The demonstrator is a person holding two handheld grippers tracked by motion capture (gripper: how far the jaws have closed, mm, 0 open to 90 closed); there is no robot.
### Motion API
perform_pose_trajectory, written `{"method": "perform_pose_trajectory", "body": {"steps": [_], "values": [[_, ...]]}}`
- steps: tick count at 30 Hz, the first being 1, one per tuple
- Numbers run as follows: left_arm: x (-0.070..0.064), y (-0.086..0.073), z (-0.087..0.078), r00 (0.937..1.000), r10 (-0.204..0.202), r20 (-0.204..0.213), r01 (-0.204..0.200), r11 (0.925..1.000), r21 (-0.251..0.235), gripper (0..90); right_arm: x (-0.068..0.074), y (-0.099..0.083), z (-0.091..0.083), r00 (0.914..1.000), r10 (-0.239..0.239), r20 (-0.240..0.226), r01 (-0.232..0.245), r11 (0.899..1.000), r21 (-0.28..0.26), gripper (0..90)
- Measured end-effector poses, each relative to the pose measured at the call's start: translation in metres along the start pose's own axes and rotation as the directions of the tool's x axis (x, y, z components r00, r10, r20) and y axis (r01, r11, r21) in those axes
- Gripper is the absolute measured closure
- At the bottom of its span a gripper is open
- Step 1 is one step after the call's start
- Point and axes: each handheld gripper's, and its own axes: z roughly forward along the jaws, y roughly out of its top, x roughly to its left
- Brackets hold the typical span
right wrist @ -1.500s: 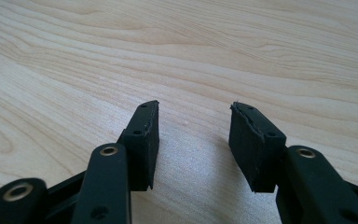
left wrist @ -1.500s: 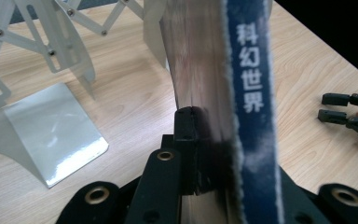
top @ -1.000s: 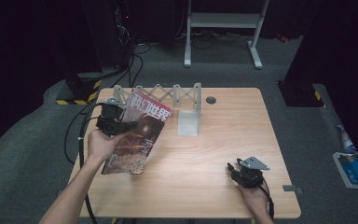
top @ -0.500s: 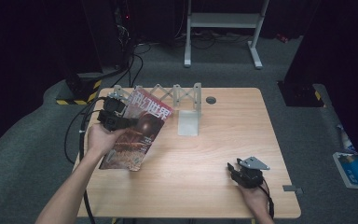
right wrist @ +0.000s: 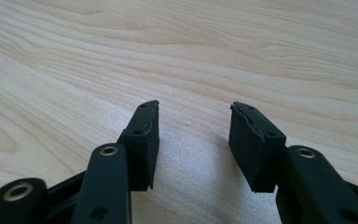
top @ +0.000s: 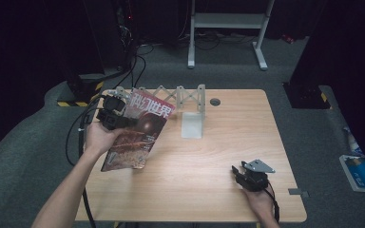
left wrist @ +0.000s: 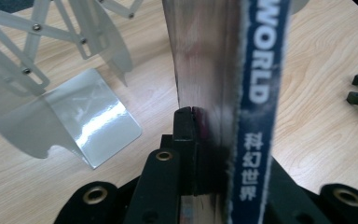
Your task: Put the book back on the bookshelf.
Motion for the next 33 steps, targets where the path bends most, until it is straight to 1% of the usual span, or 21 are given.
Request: {"method": "perform_pose_trajectory", "body": {"steps": [3, 5, 11, 17, 20, 24, 29, 33], "values": [[0.006, 0.001, -0.002, 0.9999, -0.01, -0.007, 0.01, 0.9999, 0.014, 82.4, 0.0, 0.0, 0.0, 1.0, 0.001, -0.001, -0.001, 1.0, 0.0, 52.8], [0.01, 0.002, -0.004, 0.9996, -0.028, -0.006, 0.028, 0.9992, 0.028, 82.4, 0.0, 0.0, 0.0, 1.0, 0.0, -0.001, 0.0, 1.0, 0.0, 52.8], [0.019, 0.004, -0.006, 0.999, -0.043, -0.014, 0.043, 0.997, 0.064, 82.4, 0.0, 0.0, 0.0, 1.0, 0.002, -0.002, -0.002, 1.0, 0.001, 52.8], [0.026, 0.006, -0.008, 0.9981, -0.059, -0.019, 0.06, 0.9953, 0.076, 82.4, 0.0, 0.0, 0.0, 1.0, 0.004, -0.002, -0.004, 1.0, 0.003, 52.9], [0.029, 0.007, -0.01, 0.9974, -0.068, -0.023, 0.07, 0.9951, 0.069, 82.5, 0.0, 0.0, 0.0, 1.0, 0.004, -0.002, -0.004, 1.0, 0.003, 52.8], [0.033, 0.009, -0.014, 0.9964, -0.08, -0.029, 0.081, 0.9956, 0.047, 82.8, 0.0, 0.0, 0.0, 1.0, 0.004, -0.003, -0.004, 1.0, 0.003, 52.8], [0.038, 0.009, -0.019, 0.9946, -0.102, -0.02, 0.102, 0.9948, 0.005, 83.0, 0.0, 0.0, 0.0, 1.0, 0.004, -0.003, -0.004, 1.0, 0.002, 52.8], [0.041, 0.009, -0.023, 0.9932, -0.114, -0.024, 0.114, 0.9933, -0.021, 83.1, 0.0, 0.0, 0.0, 1.0, 0.008, -0.003, -0.008, 1.0, 0.003, 52.7]]}}
